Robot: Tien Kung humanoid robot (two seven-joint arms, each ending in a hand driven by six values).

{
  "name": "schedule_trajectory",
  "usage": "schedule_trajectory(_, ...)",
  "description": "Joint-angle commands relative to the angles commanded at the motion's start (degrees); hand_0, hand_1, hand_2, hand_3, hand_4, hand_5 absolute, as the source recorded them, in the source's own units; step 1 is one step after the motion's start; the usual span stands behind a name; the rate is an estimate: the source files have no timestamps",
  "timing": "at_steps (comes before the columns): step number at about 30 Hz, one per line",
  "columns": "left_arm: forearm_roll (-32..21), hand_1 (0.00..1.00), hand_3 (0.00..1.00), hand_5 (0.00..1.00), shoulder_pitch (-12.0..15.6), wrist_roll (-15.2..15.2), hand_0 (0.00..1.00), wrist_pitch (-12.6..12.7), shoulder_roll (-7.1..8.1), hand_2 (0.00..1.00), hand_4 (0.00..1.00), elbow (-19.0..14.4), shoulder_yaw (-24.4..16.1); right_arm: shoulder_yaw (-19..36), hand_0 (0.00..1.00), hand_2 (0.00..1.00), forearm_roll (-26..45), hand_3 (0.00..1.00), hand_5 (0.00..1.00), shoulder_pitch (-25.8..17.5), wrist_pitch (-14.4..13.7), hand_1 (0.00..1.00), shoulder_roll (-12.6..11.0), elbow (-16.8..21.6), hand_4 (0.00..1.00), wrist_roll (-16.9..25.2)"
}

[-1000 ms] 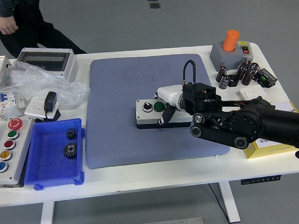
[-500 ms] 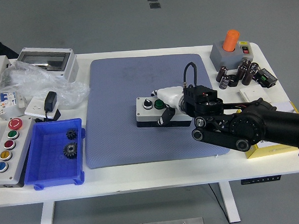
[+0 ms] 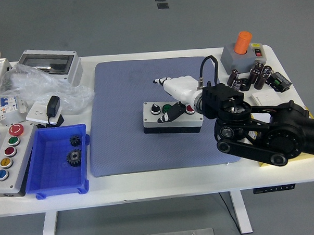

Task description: Pick up the button,place it on the desk,press the button,press the button

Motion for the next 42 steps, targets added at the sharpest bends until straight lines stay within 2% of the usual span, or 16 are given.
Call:
schedule_trajectory(1,0.1,0.626,0.612,0.372,0.0,0.0,0.585,0.0,-0.04,0.602,0.555,0.0,-0.2,1.4,0.764,0.983,-1.3,0.998,0.458,-1.2,-0.1,0.807,-1.3,1.5,0.998,-0.4)
schedule_trajectory(2,0.1,0.626,0.611,0.373,0.1,0.0,0.586,0.1,-0.10,0.602,0.555,0.0,-0.3,2.9,0.768,0.983,-2.7,0.998,0.506,-2.5,-0.1,0.807,-2.7,3.2,0.998,-0.8)
schedule_trajectory(6,-0.3,0.626,0.611,0.373,0.6,0.0,0.586,0.4,-0.28,0.602,0.555,0.0,-0.2,8.0,0.768,0.983,-7.5,0.998,0.506,-7.2,0.6,0.807,-8.3,9.4,0.998,-1.9)
schedule_trajectory(7,-0.8,0.626,0.611,0.373,0.7,0.1,0.586,0.5,-0.29,0.602,0.555,0.1,0.4,9.3,0.768,0.983,-8.2,0.998,0.506,-8.4,1.3,0.807,-9.8,11.0,0.998,-1.9)
schedule_trajectory(8,-1.4,0.626,0.611,0.372,0.9,0.1,0.586,0.6,-0.28,0.603,0.557,0.1,0.9,10.5,0.750,0.890,-8.6,0.980,0.435,-9.6,2.1,0.795,-11.4,12.8,0.998,-1.9)
schedule_trajectory(11,-2.6,0.626,0.611,0.372,1.2,0.0,0.586,0.8,-0.14,0.603,0.557,0.2,1.8,12.5,0.750,0.890,-8.0,0.980,0.435,-11.8,4.2,0.795,-15.8,17.4,0.998,-1.9)
schedule_trajectory(13,-3.1,0.626,0.611,0.372,1.2,-0.1,0.586,0.9,-0.06,0.603,0.557,0.3,2.3,12.9,0.750,0.890,-6.9,0.980,0.435,-12.4,5.6,0.795,-18.2,17.4,0.998,-1.9)
schedule_trajectory(14,-3.3,0.626,0.612,0.374,1.2,-0.2,0.587,0.9,-0.02,0.602,0.558,0.3,2.4,12.8,0.661,0.633,-6.0,0.941,0.191,-12.6,6.6,0.658,-19.2,17.4,0.726,-1.9)
schedule_trajectory(16,-3.4,0.626,0.612,0.374,1.2,-0.2,0.587,0.9,0.01,0.602,0.558,0.3,2.5,12.5,0.661,0.633,-4.5,0.941,0.191,-12.6,8.3,0.658,-20.1,17.4,0.726,-1.9)
schedule_trajectory(19,-3.6,0.626,0.612,0.374,1.0,-0.3,0.587,0.9,0.01,0.602,0.558,0.3,2.7,11.2,0.661,0.633,-2.7,0.941,0.191,-12.1,10.1,0.658,-19.6,17.4,0.726,-1.9)
schedule_trajectory(20,-3.6,0.626,0.612,0.375,1.0,-0.3,0.586,0.9,0.00,0.601,0.559,0.3,2.7,10.7,0.557,0.366,-2.4,0.929,0.034,-11.9,10.3,0.530,-19.3,17.4,0.415,-1.9)
schedule_trajectory(25,-4.0,0.626,0.612,0.375,1.0,-0.3,0.586,0.9,-0.04,0.601,0.559,0.3,3.1,8.4,0.557,0.366,-1.6,0.929,0.034,-10.9,10.3,0.530,-17.9,17.4,0.415,-1.9)
schedule_trajectory(26,-4.2,0.626,0.612,0.376,1.0,-0.3,0.587,0.9,-0.03,0.601,0.560,0.3,3.3,7.9,0.576,0.311,-1.5,0.931,0.002,-10.6,10.2,0.497,-17.6,17.4,0.370,-1.9)
schedule_trajectory(34,-4.8,0.626,0.612,0.377,1.0,-0.3,0.587,0.9,-0.02,0.602,0.560,0.4,3.9,4.5,0.591,0.294,-0.8,0.936,0.002,-8.7,9.5,0.495,-14.8,17.4,0.352,-1.9)
schedule_trajectory(42,-4.8,0.626,0.611,0.378,0.9,-0.4,0.587,0.8,0.05,0.601,0.560,0.4,4.0,1.9,0.592,0.291,1.2,0.935,0.002,-8.2,9.8,0.493,-13.1,17.2,0.349,-1.9)
